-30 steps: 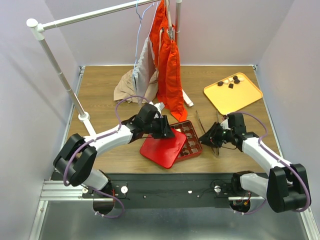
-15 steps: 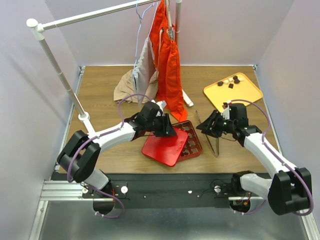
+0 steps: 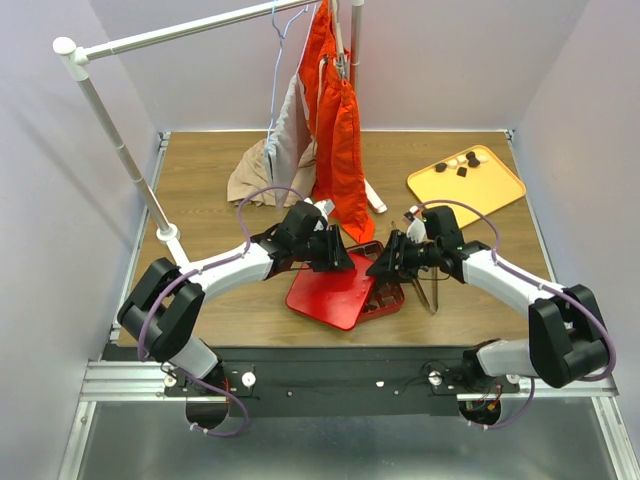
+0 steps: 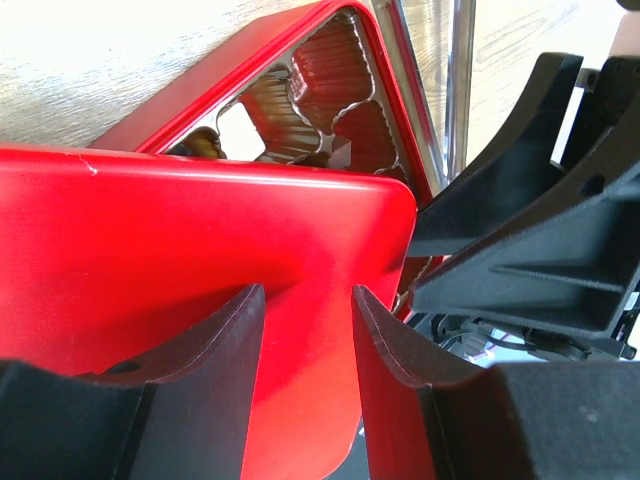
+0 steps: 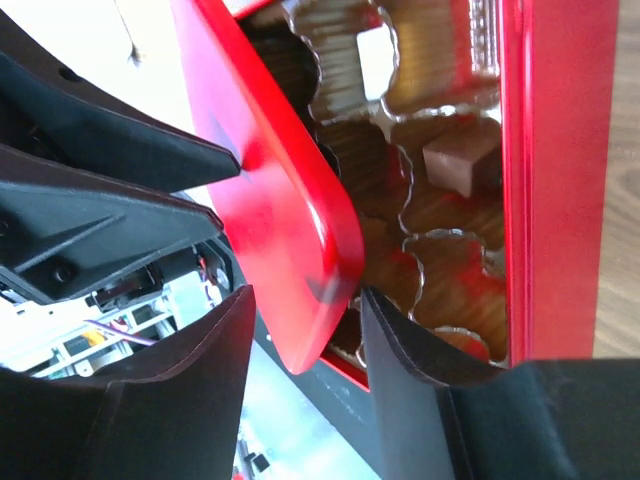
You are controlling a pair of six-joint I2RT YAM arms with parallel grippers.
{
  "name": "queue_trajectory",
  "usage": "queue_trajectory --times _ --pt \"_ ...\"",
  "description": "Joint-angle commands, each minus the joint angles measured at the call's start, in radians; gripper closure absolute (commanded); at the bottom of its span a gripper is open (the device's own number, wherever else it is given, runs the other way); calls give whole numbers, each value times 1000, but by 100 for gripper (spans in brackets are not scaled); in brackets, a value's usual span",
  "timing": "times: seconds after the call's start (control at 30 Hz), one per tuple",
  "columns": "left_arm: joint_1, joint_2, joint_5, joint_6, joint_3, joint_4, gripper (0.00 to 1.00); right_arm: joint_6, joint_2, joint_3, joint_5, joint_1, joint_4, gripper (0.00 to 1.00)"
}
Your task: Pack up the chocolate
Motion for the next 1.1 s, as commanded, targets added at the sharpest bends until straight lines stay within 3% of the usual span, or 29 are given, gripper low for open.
queue_trajectory --times 0.0,0.1,0.37,0.7,0.83,1.07 --pt "-7 16 -10 19 13 -25 51 49 11 -6 -26 3 95 51" --pt "-7 13 -10 19 13 -27 50 112 3 -31 -17 3 144 56" --pt "-7 9 -10 22 14 -29 51 170 29 -81 -54 2 213 49" --pt "-7 9 -9 22 23 -29 51 200 54 -104 -71 3 295 54" --pt "-5 9 -9 19 23 -29 51 203 60 -106 -81 3 312 60" --pt "-7 0 -10 20 34 -36 51 200 64 -97 -88 3 313 89"
